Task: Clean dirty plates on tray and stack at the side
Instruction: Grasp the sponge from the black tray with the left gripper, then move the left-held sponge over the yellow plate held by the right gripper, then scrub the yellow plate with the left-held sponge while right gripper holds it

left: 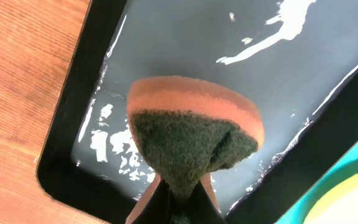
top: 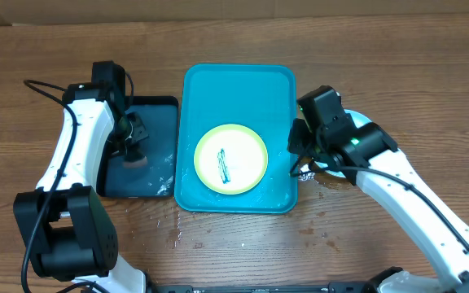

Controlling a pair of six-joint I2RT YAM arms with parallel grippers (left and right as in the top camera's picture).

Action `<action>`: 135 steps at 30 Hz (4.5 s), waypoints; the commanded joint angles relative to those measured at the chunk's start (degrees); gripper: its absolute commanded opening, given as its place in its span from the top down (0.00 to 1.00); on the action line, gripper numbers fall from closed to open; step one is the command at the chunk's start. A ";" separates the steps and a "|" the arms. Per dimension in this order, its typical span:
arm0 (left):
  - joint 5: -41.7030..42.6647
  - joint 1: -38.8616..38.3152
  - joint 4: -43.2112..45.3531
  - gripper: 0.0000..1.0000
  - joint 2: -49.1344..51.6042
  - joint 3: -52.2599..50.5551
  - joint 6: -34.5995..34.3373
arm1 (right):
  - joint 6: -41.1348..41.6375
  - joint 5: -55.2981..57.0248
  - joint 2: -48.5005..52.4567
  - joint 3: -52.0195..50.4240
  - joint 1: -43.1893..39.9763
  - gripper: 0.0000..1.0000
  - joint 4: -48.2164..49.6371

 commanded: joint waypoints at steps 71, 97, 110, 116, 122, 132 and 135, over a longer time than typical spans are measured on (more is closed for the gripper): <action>-14.10 -26.40 18.27 0.96 13.97 -9.51 4.28 | -2.93 -13.46 28.04 -0.11 0.42 0.96 14.47; 37.48 -28.94 19.21 0.96 19.37 -5.75 0.57 | -2.93 -13.42 28.04 -0.11 0.42 0.96 14.36; -10.19 -25.05 3.08 0.95 19.15 -4.83 -5.92 | -2.93 -13.42 28.04 -0.11 0.42 0.96 14.38; -19.15 -25.11 -2.69 0.96 19.15 1.88 -8.39 | -2.97 -13.40 28.04 -0.11 0.42 0.96 14.36; -19.78 -25.11 -2.01 0.96 19.15 8.28 -8.37 | -3.17 -13.42 28.04 -0.11 0.42 0.96 14.34; 20.57 -25.94 17.11 0.96 19.28 6.49 -7.52 | -3.19 -13.40 28.04 -0.11 0.42 0.96 14.34; 28.83 -28.09 24.46 0.96 19.30 3.48 -7.56 | -3.19 -13.40 28.04 -0.11 0.42 0.96 14.34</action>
